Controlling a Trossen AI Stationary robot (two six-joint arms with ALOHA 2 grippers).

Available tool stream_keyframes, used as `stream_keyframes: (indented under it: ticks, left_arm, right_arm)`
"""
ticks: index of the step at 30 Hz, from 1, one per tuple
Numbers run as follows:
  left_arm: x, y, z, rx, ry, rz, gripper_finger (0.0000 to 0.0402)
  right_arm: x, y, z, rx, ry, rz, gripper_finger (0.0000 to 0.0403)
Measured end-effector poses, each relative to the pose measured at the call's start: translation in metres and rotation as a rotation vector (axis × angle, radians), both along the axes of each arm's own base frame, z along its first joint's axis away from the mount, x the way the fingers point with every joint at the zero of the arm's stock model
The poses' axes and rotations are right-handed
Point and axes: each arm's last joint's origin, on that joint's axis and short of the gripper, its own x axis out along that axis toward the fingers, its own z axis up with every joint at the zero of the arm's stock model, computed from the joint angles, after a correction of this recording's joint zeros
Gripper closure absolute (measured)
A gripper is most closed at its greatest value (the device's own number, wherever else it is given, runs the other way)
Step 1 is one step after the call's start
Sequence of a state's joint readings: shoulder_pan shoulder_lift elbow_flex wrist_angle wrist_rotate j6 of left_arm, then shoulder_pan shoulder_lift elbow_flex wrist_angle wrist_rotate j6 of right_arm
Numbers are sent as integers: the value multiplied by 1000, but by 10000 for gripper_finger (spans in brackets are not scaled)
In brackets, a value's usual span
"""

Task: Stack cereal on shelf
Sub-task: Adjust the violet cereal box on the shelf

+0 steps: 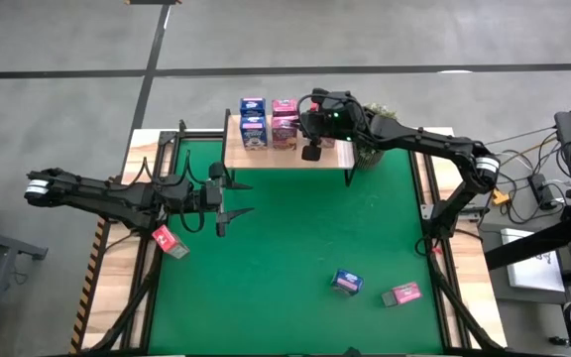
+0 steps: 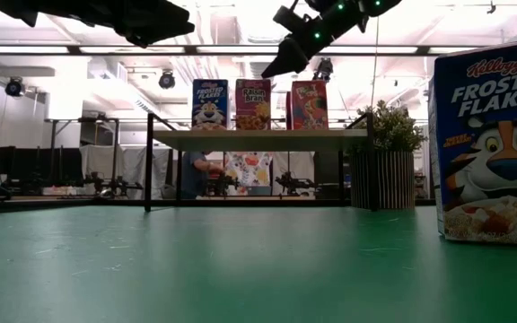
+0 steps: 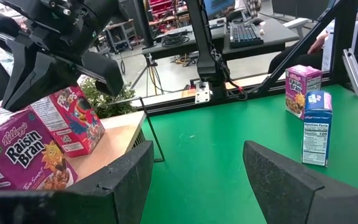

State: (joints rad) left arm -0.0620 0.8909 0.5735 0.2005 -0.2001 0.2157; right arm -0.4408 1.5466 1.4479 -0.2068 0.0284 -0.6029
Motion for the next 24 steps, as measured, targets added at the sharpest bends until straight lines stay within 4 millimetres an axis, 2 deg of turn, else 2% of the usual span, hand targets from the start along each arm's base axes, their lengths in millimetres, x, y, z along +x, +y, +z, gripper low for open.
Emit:
stream_keyframes:
  ticks: [11,20,24]
  left_arm:
    - [0,0,0,0,0,0,170]
    - [0,0,0,0,-1,0,170]
    - [0,0,0,0,-1,0,170]
  right_arm:
    - [0,1,7,37,-73,-12,394]
    - [15,-4,4,16,-186,34,394]
    - [24,-7,0,32,-172,41,394]
